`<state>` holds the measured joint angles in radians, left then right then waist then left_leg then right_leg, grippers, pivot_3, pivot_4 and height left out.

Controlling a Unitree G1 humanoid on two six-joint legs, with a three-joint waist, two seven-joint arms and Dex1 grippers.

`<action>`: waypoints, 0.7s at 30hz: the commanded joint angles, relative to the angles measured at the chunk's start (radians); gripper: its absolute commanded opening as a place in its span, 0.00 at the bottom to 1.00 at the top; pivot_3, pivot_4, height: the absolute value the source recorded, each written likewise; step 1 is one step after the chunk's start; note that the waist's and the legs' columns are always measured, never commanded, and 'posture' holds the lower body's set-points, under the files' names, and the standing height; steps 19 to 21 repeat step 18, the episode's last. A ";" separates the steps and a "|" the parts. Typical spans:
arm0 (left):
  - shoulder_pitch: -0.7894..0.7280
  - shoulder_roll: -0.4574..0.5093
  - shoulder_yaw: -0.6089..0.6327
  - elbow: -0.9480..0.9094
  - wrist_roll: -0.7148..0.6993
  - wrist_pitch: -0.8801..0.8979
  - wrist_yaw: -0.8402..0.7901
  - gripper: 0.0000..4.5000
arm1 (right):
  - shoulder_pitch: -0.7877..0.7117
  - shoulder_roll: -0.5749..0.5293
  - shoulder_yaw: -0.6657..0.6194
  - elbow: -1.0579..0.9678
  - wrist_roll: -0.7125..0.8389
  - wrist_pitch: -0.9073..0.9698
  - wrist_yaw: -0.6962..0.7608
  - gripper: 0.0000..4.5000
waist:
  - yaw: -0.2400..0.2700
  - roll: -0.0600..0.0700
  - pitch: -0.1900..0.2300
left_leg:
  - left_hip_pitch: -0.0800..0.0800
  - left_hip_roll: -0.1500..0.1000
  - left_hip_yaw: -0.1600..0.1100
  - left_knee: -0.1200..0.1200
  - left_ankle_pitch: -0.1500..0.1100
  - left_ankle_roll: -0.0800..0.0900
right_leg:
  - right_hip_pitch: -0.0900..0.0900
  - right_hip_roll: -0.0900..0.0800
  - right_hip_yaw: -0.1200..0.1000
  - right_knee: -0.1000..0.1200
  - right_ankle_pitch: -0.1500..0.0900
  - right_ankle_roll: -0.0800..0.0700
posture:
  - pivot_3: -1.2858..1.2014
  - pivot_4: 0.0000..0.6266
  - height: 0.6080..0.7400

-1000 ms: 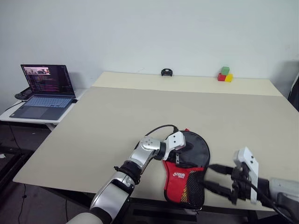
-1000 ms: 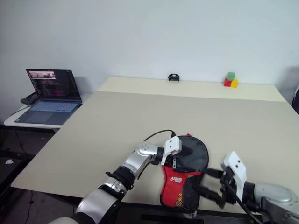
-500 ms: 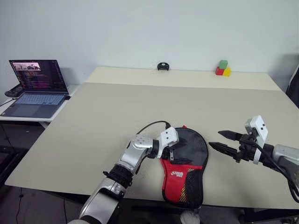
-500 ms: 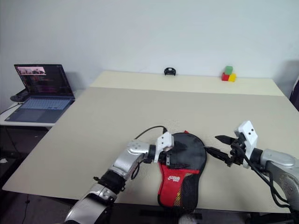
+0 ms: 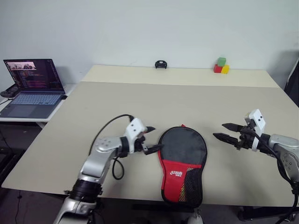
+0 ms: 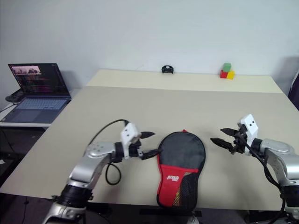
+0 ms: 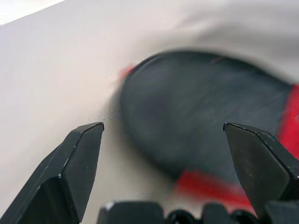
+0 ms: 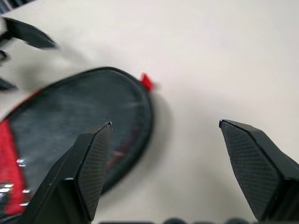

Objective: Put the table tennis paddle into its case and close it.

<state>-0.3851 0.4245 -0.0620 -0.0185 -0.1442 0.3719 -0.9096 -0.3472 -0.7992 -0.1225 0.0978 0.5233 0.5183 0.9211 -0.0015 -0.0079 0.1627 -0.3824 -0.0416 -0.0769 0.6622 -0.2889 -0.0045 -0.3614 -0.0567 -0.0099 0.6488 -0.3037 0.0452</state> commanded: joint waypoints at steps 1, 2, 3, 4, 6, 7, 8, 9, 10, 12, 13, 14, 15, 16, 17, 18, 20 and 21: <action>0.058 0.038 0.058 -0.103 -0.031 0.015 0.044 1.00 | -0.047 -0.003 0.001 0.083 -0.048 -0.074 0.047 0.89 | 0.000 0.000 0.000 | 0.000 0.000 0.000 0.000 0.000 0.000 | 0.000 0.000 0.000 0.000 0.000 0.000 | 0.52 0.24 1.00; 0.074 0.050 0.064 -0.116 -0.035 0.018 0.047 1.00 | -0.055 -0.004 0.003 0.106 -0.061 -0.087 0.056 0.89 | 0.002 0.000 0.000 | 0.000 0.000 0.000 0.000 0.000 0.000 | 0.000 -0.001 0.000 0.000 0.000 0.000 | 0.52 0.24 1.00; 0.084 0.057 0.066 -0.126 -0.037 0.020 0.053 1.00 | -0.064 -0.006 0.003 0.130 -0.073 -0.101 0.064 0.89 | 0.004 0.000 0.000 | -0.001 0.000 0.000 0.000 0.000 0.000 | 0.000 -0.001 0.000 0.000 0.000 0.000 | 0.52 0.24 1.00; 0.097 0.070 0.073 -0.133 -0.038 0.015 0.056 1.00 | -0.072 -0.009 0.004 0.157 -0.089 -0.115 0.069 0.89 | 0.006 0.000 0.000 | -0.001 0.000 0.000 0.000 0.000 -0.001 | 0.000 -0.001 0.000 -0.001 0.000 0.000 | 0.52 0.24 1.00; 0.099 0.085 0.078 -0.129 -0.034 -0.002 0.063 1.00 | -0.088 -0.022 -0.001 0.215 -0.115 -0.139 0.077 0.89 | 0.006 0.000 0.000 | -0.001 0.000 0.000 0.000 0.000 -0.001 | 0.000 -0.001 0.000 0.000 0.000 0.000 | 0.52 0.24 1.00; 0.082 0.074 0.060 -0.130 -0.024 0.006 0.081 1.00 | -0.108 -0.038 -0.005 0.273 -0.128 -0.161 0.099 0.89 | 0.007 0.000 0.000 | -0.001 0.000 0.000 0.000 0.000 -0.001 | 0.000 -0.001 0.000 0.000 0.000 0.000 | 0.52 0.24 1.00; 0.063 0.065 0.044 -0.123 -0.014 0.005 0.094 1.00 | -0.126 -0.051 -0.008 0.320 -0.142 -0.181 0.112 0.89 | 0.010 0.001 0.001 | -0.001 0.000 0.000 0.000 0.000 -0.001 | 0.000 -0.001 0.000 0.000 0.000 0.000 | 0.52 0.24 1.00; 0.048 0.060 0.030 -0.110 -0.002 -0.001 0.105 1.00 | -0.143 -0.061 -0.007 0.360 -0.156 -0.197 0.122 0.89 | 0.011 0.001 0.001 | -0.001 -0.001 0.000 0.000 0.000 -0.001 | 0.000 -0.001 0.000 0.000 0.000 -0.001 | 0.52 0.24 1.00; 0.040 0.060 0.024 -0.093 0.005 -0.011 0.109 1.00 | -0.155 -0.068 -0.002 0.388 -0.171 -0.210 0.128 0.89 | 0.011 0.001 0.001 | -0.001 -0.001 0.001 0.001 0.000 -0.001 | 0.000 -0.002 0.000 0.000 0.000 -0.001 | 0.52 0.24 1.00; 0.032 0.062 0.021 -0.056 0.011 -0.031 0.118 1.00 | -0.169 -0.079 0.005 0.421 -0.196 -0.228 0.135 0.89 | 0.008 0.001 0.001 | -0.001 -0.001 0.002 0.000 0.000 -0.001 | 0.000 -0.002 0.000 0.000 0.000 -0.001 | 0.52 0.24 1.00; 0.033 0.061 0.020 -0.043 0.012 -0.039 0.121 1.00 | -0.169 -0.083 0.006 0.425 -0.204 -0.230 0.139 0.89 | 0.006 0.001 0.001 | 0.000 -0.001 0.002 0.000 0.000 -0.001 | 0.000 -0.001 0.000 0.000 0.000 -0.001 | 0.52 0.24 1.00; 0.035 0.059 0.017 -0.037 0.013 -0.042 0.127 1.00 | -0.169 -0.088 0.002 0.426 -0.208 -0.226 0.142 0.89 | 0.003 0.001 0.001 | 0.000 0.000 0.002 0.000 0.000 -0.001 | 0.000 -0.001 0.000 0.000 0.000 -0.001 | 0.52 0.24 1.00; 0.036 0.055 0.014 -0.033 0.013 -0.043 0.133 1.00 | -0.168 -0.094 -0.001 0.422 -0.206 -0.216 0.150 0.89 | -0.001 0.001 0.001 | -0.001 0.000 0.002 0.000 0.000 -0.001 | -0.001 -0.001 0.000 0.000 0.000 -0.001 | 0.52 0.24 1.00; 0.039 0.052 0.019 -0.029 0.009 -0.045 0.138 1.00 | -0.163 -0.099 -0.003 0.406 -0.204 -0.204 0.155 0.89 | -0.002 0.002 0.001 | -0.001 0.000 0.003 -0.001 0.000 -0.001 | -0.002 -0.001 0.001 0.000 0.000 -0.001 | 0.52 0.24 1.00; 0.037 0.049 0.020 -0.024 0.007 -0.045 0.145 1.00 | -0.164 -0.103 -0.004 0.403 -0.204 -0.198 0.160 0.89 | -0.002 0.002 0.001 | -0.001 0.000 0.003 -0.001 0.000 -0.001 | -0.003 -0.001 0.002 0.000 0.000 -0.001 | 0.52 0.24 1.00; 0.032 0.045 0.020 -0.012 0.008 -0.050 0.152 1.00 | -0.171 -0.107 -0.002 0.408 -0.209 -0.194 0.166 0.89 | -0.002 0.002 0.001 | -0.002 0.000 0.004 0.000 0.000 -0.002 | -0.004 -0.001 0.002 0.001 0.000 -0.001 | 0.52 0.24 1.00; 0.032 0.045 0.020 -0.012 0.008 -0.050 0.152 1.00 | -0.171 -0.107 -0.002 0.408 -0.209 -0.194 0.166 0.89 | -0.002 0.002 0.001 | -0.002 0.000 0.004 0.000 0.000 -0.002 | -0.004 -0.001 0.002 0.001 0.000 -0.001 | 0.52 0.24 1.00; 0.032 0.045 0.020 -0.012 0.008 -0.050 0.152 1.00 | -0.171 -0.107 -0.002 0.408 -0.209 -0.194 0.166 0.89 | -0.002 0.002 0.001 | -0.002 0.000 0.004 0.000 0.000 -0.002 | -0.004 -0.001 0.002 0.001 0.000 -0.001 | 0.52 0.24 1.00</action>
